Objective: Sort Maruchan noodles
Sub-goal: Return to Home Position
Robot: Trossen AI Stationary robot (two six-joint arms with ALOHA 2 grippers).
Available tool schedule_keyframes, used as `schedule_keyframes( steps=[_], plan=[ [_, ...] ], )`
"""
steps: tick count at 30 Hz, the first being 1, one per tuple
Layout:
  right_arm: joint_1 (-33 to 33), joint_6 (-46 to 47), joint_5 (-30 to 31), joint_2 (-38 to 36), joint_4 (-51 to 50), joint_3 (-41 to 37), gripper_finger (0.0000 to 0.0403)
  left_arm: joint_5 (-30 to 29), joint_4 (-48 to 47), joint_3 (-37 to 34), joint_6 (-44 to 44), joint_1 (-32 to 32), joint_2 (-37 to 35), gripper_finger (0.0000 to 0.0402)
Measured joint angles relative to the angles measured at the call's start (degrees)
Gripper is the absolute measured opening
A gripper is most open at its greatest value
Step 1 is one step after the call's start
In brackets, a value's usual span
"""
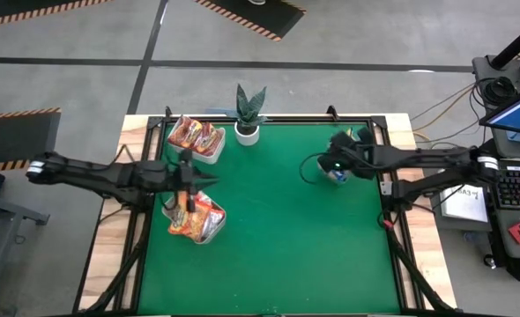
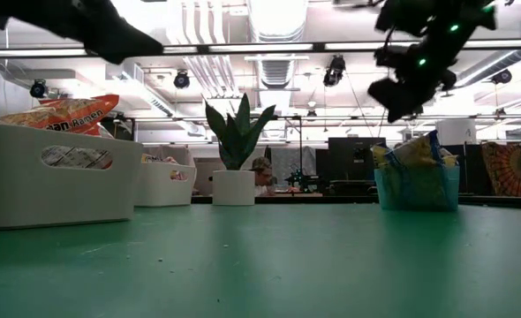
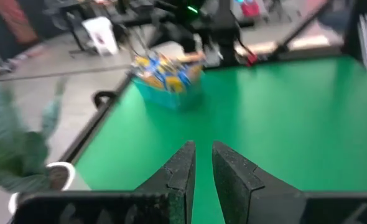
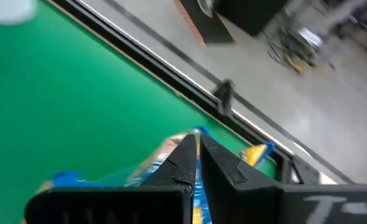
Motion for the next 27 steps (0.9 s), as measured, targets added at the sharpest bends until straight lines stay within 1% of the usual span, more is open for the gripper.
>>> schedule_keyframes(
  steps=[4, 6, 11, 13, 15, 19, 27],
  plan=[
    [2.98, -6.12, -0.78, -6.9, 8.29, -5.42, 0.0012, -2.76, 2.29, -4.33, -2.25, 0.0, -6.97, 0.0038],
    [3.76, -9.19, -3.31, -10.29, 13.46, -8.87, 0.0012, -3.32, 2.46, -5.62, -2.77, 0.02, -9.76, 0.0038],
    [3.79, -20.7, -16.83, -18.1, 29.99, -18.52, 0.0012, -3.97, 2.48, -8.29, -0.86, 0.02, -14.91, 0.0038],
    [3.81, -25.85, -20.99, -21.48, 35.16, -22.21, 0.0012, -4.12, 2.41, -9.68, -0.04, 0.37, -17.06, 0.0038],
    [3.8, -28.63, -23.89, -25.15, 39.52, -25.47, 0.0012, -4.16, 2.38, -11.39, -0.37, 1.09, -19.64, 0.0038],
    [3.79, -31.51, -29.16, -33.56, 42.94, -30.36, 0.0012, -4.21, 2.57, -14.56, -2.42, 1.99, -25.1, 0.0038],
    [3.79, -34.17, -36.24, -51.21, 42.42, -35.52, 0.0012, -4.18, 2.62, -18.8, -3.02, 2.05, -35.94, 0.0038]
  ],
)
